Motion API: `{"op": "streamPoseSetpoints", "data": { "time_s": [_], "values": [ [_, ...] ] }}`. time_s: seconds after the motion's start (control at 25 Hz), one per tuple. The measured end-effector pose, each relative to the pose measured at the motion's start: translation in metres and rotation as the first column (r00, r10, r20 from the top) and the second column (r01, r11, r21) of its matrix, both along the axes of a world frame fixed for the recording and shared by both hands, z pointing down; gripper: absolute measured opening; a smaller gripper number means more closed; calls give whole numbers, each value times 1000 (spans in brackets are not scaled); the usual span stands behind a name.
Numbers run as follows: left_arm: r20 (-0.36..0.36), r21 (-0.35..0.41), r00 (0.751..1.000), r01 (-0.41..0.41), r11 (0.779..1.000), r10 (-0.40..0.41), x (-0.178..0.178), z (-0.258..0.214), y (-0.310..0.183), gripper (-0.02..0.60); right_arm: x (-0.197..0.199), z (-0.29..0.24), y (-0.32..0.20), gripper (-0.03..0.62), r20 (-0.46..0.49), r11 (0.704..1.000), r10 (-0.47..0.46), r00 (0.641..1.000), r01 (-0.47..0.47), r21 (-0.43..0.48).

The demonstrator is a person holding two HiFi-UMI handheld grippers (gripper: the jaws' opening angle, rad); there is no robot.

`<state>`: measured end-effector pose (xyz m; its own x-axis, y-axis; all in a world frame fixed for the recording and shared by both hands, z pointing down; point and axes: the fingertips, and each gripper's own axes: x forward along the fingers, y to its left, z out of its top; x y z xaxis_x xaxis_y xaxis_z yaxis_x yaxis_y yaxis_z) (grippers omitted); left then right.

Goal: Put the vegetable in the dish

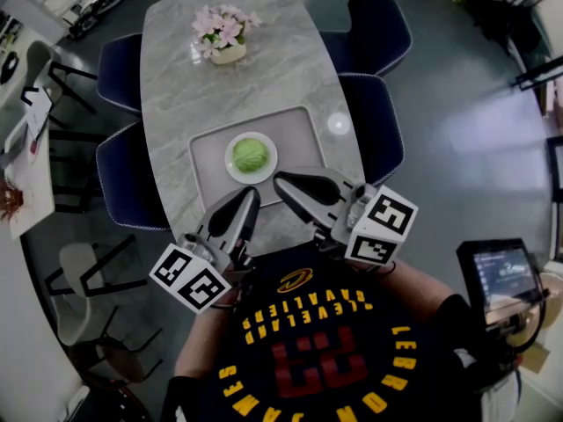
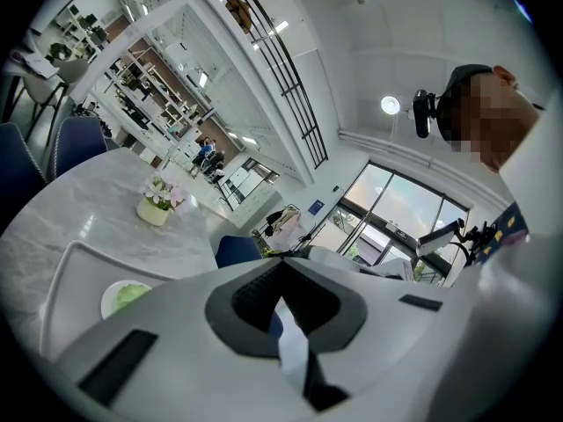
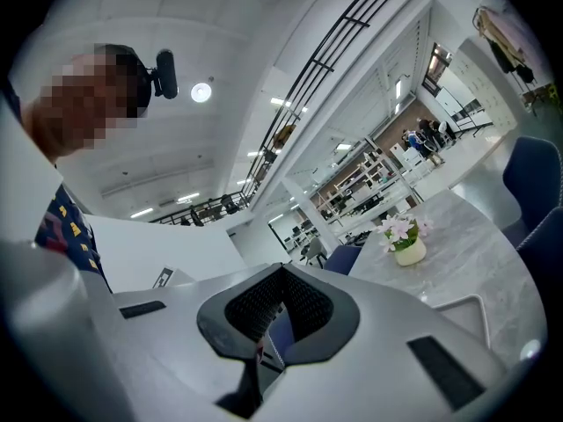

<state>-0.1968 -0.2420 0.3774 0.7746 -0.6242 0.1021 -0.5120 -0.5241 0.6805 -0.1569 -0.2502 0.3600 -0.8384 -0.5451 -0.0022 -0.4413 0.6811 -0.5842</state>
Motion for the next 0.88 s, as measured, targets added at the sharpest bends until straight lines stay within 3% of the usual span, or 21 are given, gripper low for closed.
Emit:
{"op": "streamPoseSetpoints", "data": {
  "time_s": [0.88],
  "values": [
    [-4,-10,1000,4,1000,-4,0,2,0,0,2,1,-1,5,0,1000,10,1000,-10,-10]
  ]
}}
